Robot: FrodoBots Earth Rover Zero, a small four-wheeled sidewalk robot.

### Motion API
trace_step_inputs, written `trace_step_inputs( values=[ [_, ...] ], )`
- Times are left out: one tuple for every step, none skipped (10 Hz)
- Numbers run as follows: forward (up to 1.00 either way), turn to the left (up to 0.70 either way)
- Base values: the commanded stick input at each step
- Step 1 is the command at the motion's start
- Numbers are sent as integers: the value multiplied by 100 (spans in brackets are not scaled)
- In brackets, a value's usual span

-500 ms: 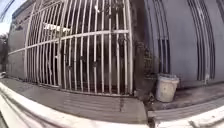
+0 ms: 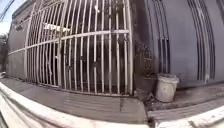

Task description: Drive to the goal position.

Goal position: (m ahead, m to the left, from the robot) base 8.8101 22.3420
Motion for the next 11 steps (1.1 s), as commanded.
trace_step_inputs(
  values=[
    [0, 70],
    [0, 70],
    [0, 70],
    [0, 70],
    [0, 70],
    [0, 70],
    [0, 70],
    [0, 70],
    [0, 70],
    [0, 64],
    [0, 37]
  ],
)
